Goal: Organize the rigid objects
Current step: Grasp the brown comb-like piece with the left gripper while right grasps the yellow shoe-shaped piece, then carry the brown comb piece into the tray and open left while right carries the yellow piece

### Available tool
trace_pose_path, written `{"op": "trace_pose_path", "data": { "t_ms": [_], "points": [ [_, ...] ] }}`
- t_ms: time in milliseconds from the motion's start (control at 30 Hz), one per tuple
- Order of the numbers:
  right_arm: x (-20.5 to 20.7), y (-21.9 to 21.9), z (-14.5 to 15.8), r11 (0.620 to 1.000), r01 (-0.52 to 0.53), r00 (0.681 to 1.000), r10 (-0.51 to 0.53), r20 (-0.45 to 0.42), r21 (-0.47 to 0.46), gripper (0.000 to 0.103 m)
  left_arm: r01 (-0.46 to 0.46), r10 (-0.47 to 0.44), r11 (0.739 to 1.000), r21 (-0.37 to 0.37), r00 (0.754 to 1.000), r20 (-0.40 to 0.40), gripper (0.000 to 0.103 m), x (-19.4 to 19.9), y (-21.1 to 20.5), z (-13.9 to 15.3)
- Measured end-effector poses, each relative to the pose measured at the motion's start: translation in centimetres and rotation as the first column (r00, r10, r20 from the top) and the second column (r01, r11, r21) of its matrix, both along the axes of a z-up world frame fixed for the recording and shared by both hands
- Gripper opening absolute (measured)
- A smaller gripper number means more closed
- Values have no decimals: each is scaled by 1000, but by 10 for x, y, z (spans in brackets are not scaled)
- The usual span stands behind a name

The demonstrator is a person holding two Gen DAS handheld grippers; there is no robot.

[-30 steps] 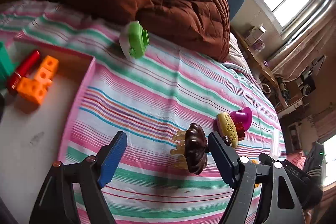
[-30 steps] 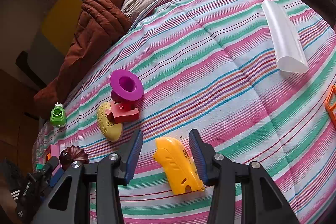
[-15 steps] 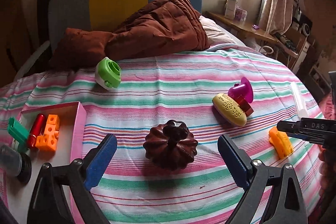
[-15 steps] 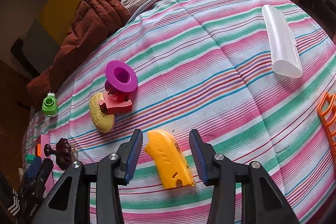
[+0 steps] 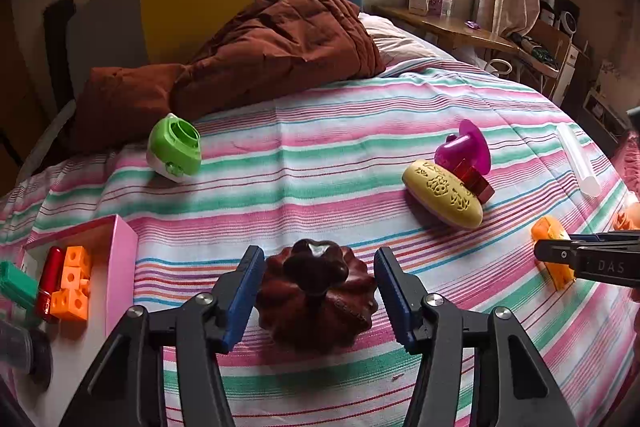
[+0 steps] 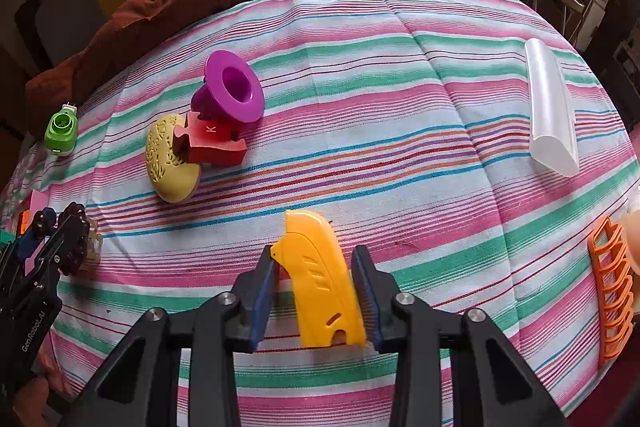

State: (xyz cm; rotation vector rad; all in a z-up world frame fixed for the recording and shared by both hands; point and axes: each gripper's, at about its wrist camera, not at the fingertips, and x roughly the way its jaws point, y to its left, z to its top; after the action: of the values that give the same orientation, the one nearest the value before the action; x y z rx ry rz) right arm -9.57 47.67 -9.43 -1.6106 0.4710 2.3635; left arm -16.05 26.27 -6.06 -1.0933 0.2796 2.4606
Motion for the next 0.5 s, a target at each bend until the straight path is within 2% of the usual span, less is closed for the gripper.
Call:
{"op": "trace_pose_path", "data": {
  "t_ms": [100, 167, 233, 300, 500],
  "points": [
    [0, -2, 0, 1000, -23, 1000, 23, -3, -6, 27, 0, 0, 1000, 6, 1000, -8, 57, 2, -1, -1],
    [-2, -7, 1, 999, -50, 999, 50, -5, 9, 27, 5, -5, 1000, 18, 1000, -11, 51, 4, -3, 1],
    [-3, -11, 2, 997, -82, 996, 82, -17, 4, 27, 2, -2, 999, 38, 1000, -9, 33, 4, -6, 5],
    [-3, -14, 3, 995, -101, 994, 101, -28, -9, 26, -4, 3, 998, 63, 1000, 6, 26, 4, -11, 8],
    [-2, -20, 7, 992, -124, 991, 123, -55, -18, 26, -6, 5, 998, 69, 1000, 6, 24, 10, -19, 11]
  ]
}}
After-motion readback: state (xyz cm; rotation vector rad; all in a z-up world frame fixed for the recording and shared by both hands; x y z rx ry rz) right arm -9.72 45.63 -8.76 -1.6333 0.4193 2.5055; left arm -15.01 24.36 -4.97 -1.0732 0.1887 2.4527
